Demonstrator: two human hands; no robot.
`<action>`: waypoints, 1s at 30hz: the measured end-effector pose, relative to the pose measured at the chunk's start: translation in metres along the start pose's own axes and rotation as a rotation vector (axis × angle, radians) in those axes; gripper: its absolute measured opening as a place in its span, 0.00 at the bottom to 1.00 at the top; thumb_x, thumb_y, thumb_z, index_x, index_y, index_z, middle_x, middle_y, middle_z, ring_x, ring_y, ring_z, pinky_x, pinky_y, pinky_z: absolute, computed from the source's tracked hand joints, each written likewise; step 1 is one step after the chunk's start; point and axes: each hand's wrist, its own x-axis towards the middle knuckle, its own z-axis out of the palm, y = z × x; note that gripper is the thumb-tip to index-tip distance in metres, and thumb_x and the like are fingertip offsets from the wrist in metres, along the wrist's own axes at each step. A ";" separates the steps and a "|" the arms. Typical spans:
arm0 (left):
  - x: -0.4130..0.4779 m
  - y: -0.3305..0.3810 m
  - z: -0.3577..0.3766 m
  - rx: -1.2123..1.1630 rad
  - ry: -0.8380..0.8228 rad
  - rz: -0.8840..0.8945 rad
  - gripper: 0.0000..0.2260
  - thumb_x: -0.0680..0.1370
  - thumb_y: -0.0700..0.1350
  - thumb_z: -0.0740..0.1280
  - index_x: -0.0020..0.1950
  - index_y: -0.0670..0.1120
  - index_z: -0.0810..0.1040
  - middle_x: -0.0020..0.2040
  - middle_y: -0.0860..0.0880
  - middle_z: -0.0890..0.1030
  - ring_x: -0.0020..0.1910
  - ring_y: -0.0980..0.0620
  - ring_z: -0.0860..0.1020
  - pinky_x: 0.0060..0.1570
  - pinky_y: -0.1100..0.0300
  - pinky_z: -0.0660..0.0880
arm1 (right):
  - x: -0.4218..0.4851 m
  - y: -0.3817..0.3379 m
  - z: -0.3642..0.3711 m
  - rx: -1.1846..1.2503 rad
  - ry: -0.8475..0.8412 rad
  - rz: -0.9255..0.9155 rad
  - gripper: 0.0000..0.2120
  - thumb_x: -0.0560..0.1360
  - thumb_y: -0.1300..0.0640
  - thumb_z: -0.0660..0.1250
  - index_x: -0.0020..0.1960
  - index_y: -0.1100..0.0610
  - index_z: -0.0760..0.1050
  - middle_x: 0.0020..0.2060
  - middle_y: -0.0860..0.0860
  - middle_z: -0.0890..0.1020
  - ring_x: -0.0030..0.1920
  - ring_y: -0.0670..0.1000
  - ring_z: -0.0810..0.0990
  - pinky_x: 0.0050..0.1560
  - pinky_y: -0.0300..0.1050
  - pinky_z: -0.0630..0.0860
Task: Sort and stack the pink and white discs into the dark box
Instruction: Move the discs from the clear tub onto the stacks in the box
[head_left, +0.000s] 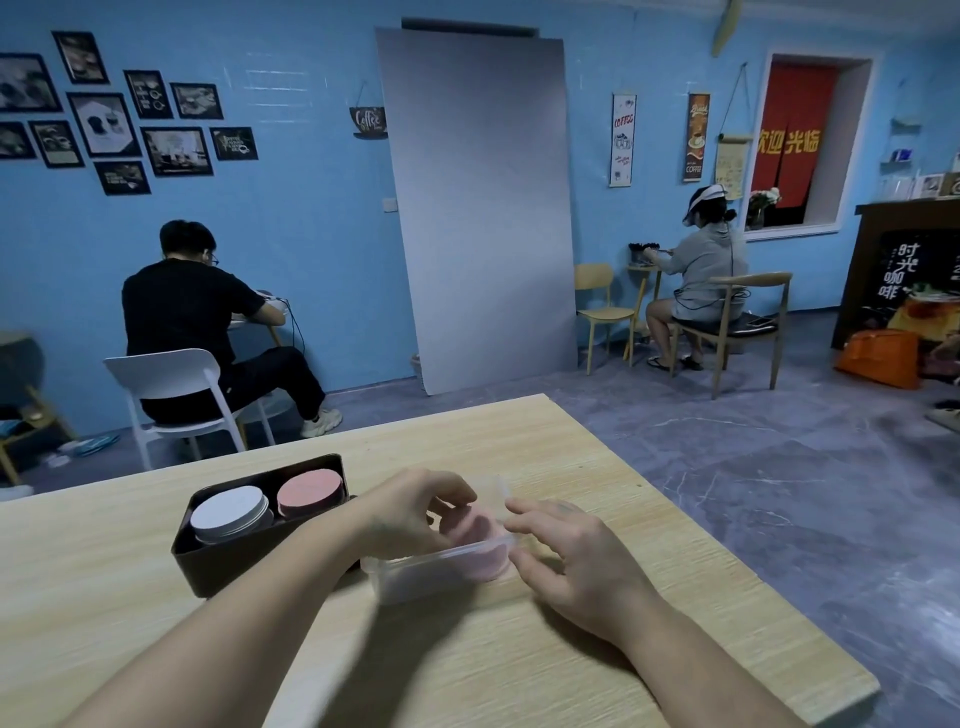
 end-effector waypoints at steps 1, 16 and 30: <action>-0.001 -0.001 0.001 -0.009 0.016 0.000 0.12 0.77 0.48 0.73 0.60 0.50 0.81 0.52 0.57 0.83 0.50 0.64 0.81 0.50 0.70 0.78 | 0.000 0.000 0.000 0.001 -0.002 -0.001 0.17 0.78 0.44 0.64 0.63 0.48 0.80 0.66 0.43 0.79 0.66 0.41 0.75 0.66 0.40 0.73; -0.031 -0.004 -0.036 -0.244 0.259 -0.057 0.15 0.70 0.47 0.79 0.54 0.52 0.81 0.51 0.53 0.84 0.50 0.58 0.83 0.54 0.56 0.81 | 0.011 -0.006 -0.001 -0.081 0.011 -0.039 0.15 0.78 0.43 0.65 0.58 0.49 0.82 0.60 0.43 0.82 0.62 0.42 0.76 0.58 0.43 0.77; -0.093 -0.058 -0.073 0.083 0.606 -0.153 0.08 0.72 0.50 0.77 0.47 0.53 0.79 0.46 0.58 0.82 0.48 0.61 0.79 0.51 0.59 0.77 | 0.033 -0.040 0.031 -0.186 0.089 -0.106 0.12 0.78 0.46 0.62 0.48 0.50 0.81 0.48 0.43 0.83 0.51 0.48 0.79 0.46 0.48 0.80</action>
